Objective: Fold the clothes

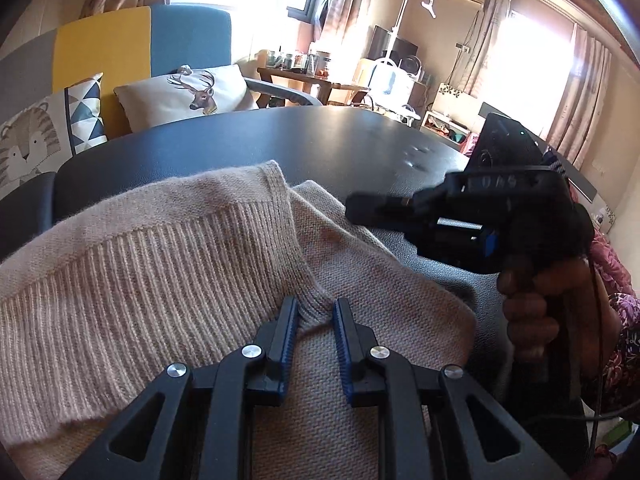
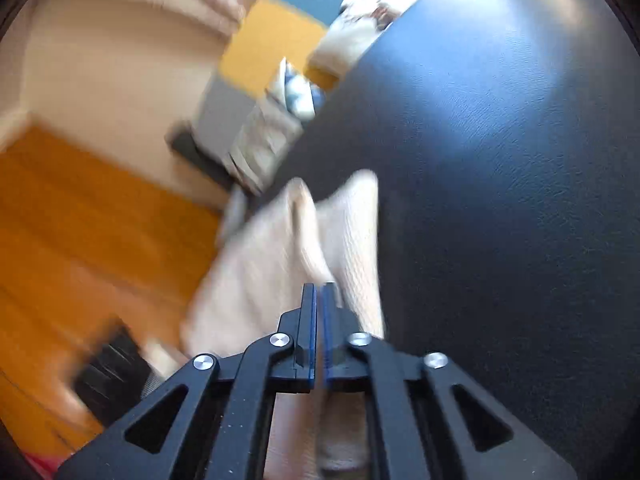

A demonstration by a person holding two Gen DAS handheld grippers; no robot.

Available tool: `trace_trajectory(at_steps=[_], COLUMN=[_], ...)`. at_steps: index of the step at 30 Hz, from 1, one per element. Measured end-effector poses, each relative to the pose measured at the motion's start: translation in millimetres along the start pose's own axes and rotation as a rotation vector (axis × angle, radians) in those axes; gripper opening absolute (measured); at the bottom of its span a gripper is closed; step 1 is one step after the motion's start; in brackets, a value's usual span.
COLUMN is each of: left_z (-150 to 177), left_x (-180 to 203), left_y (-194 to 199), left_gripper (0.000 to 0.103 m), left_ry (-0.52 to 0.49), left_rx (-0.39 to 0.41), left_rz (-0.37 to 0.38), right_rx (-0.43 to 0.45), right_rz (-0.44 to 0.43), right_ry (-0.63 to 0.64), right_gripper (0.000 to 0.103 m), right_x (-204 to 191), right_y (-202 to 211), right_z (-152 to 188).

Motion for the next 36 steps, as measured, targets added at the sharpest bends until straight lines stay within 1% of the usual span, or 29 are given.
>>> trace_trajectory(at_steps=[1,2,5,7,8,9,11,14,19,21,22,24,27,31,32,35,36], left_z=[0,0,1,1,1,2,2,4,4,4,4,4,11,24,29,46,52], left_x=[0,0,-2,-3,-4,-4,-4,-5,-5,-5,-4,-5,-12,-35,-46,-86,-100], left_y=[0,0,0,0,0,0,0,0,1,2,3,9,29,64,72,93,97], left_gripper=[0.018,0.018,0.018,0.018,0.018,0.018,0.018,0.018,0.018,0.018,0.018,0.018,0.018,0.018,0.018,0.018,0.018], left_ry=[0.000,0.000,0.004,0.006,0.006,0.007,0.007,0.010,0.011,0.014,0.019,0.047,0.120,0.183,0.207,0.289,0.316], left_rx=[0.001,0.001,0.002,0.002,0.003,0.003,0.002,0.003,0.003,0.004,0.003,-0.001,0.041,0.123,0.141,0.176,0.178], left_rz=[0.000,0.001,0.009,0.013,0.014,0.014,0.016,0.022,0.025,0.028,0.030,0.032,0.041,-0.033,-0.054,-0.135,-0.167], right_rx=[0.008,-0.019,-0.129,-0.173,-0.164,-0.150,-0.112,-0.086,-0.076,-0.083,-0.078,-0.019,-0.033,-0.052,-0.059,-0.123,-0.144], right_rz=[-0.044,-0.037,0.033,0.103,0.110,0.109,0.155,0.237,0.214,0.164,0.136,0.116,0.179,0.221,0.225,0.253,0.273], right_ry=[-0.014,-0.003,0.046,0.040,0.024,0.007,0.017,0.077,0.074,0.042,0.009,-0.001,0.075,0.198,0.222,0.289,0.311], right_gripper=[0.006,0.006,0.006,0.006,0.001,0.000,0.000,0.000,0.000,0.000,0.002,0.004,0.005,0.005,0.005,0.005,0.005], right_x=[0,-2,-11,-7,-2,4,5,-1,4,12,13,3,-22,-56,-65,-80,-86], right_y=[2,-4,-27,-42,-44,-45,-44,-49,-52,-49,-45,-37,-35,-50,-58,-89,-110], right_z=[-4,-6,-12,-17,-19,-22,-24,-24,-28,-29,-29,-23,-11,3,3,7,1])
Point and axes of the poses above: each gripper's, at about its wrist camera, not at the fingertips, and y roughly against the way its jaws point, x to its right, z to its underside, the point moved 1 cm from there along -y, roughly the way its jaws point, and after that the axes turned 15 degrees about -x, right-handed, at the moved point
